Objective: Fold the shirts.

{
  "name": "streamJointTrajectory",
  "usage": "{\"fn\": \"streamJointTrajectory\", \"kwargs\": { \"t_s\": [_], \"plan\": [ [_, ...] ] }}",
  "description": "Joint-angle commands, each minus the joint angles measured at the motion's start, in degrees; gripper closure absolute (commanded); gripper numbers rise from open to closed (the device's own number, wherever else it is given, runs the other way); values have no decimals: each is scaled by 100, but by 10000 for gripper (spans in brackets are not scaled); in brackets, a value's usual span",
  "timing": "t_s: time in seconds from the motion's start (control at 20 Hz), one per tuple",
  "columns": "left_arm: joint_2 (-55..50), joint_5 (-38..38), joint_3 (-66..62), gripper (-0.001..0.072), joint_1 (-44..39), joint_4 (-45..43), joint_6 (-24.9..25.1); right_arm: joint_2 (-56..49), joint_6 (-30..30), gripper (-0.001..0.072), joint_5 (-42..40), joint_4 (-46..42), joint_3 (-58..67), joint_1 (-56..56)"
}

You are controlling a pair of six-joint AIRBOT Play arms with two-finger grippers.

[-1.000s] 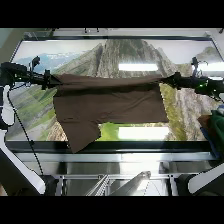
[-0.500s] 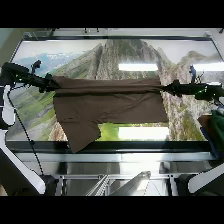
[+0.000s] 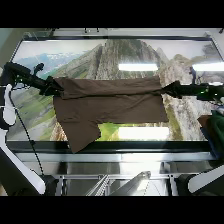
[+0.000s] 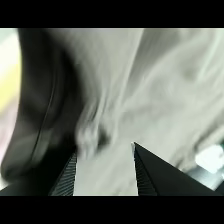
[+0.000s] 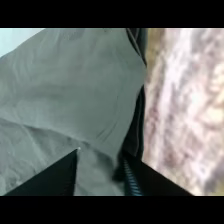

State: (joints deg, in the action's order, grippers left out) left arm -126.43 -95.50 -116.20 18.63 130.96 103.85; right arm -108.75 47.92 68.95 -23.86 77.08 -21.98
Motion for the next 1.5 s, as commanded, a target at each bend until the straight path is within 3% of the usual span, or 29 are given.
{"fn": "streamJointTrajectory", "kwargs": {
  "t_s": [0.0, 0.2, 0.3, 0.45, 0.65, 0.95, 1.0, 1.05, 1.1, 1.2, 1.3, 1.45],
  "plan": [
    [155, -979, 0, 336, 297, 4, -533, 422, 472, 270, 560, -487, 0, -531],
    [1268, -907, 872, 330, 664, -588, -754, 1067, 940, 270, 616, -1532, -107, -1169],
    [2013, -861, 1871, 6, 756, -1117, -896, 1261, 960, 271, 601, -1665, -437, -1303],
    [2955, -570, 3801, 0, 737, -1237, -992, 1423, 863, 279, 586, -1639, -1161, -1300],
    [3705, 734, 6046, 1, 426, -1182, -988, 1451, 400, 279, 577, -1010, -1788, -1285],
    [3812, 2295, 7364, 11, -243, -350, -721, 1631, 282, 281, 804, -710, -1882, -1283],
    [3816, 2522, 7392, 66, -350, -337, -732, 1718, 278, 281, 804, -710, -1882, -1283],
    [3816, 2745, 7372, 207, -450, -348, -726, 1827, 223, 281, 804, -702, -1882, -1283],
    [3818, 2951, 7359, 257, -533, -321, -728, 1934, 173, 281, 807, -693, -1882, -1283],
    [3818, 3147, 7232, 283, -732, -166, -723, 2162, 177, 281, 852, -695, -1882, -1283],
    [3818, 3042, 7010, 662, -898, -61, -457, 2299, 229, 281, 918, -728, -1882, -1294],
    [3816, 2682, 6671, 682, -990, -66, -247, 2282, 876, 280, 848, -1591, -1930, -1272]
  ]
}}
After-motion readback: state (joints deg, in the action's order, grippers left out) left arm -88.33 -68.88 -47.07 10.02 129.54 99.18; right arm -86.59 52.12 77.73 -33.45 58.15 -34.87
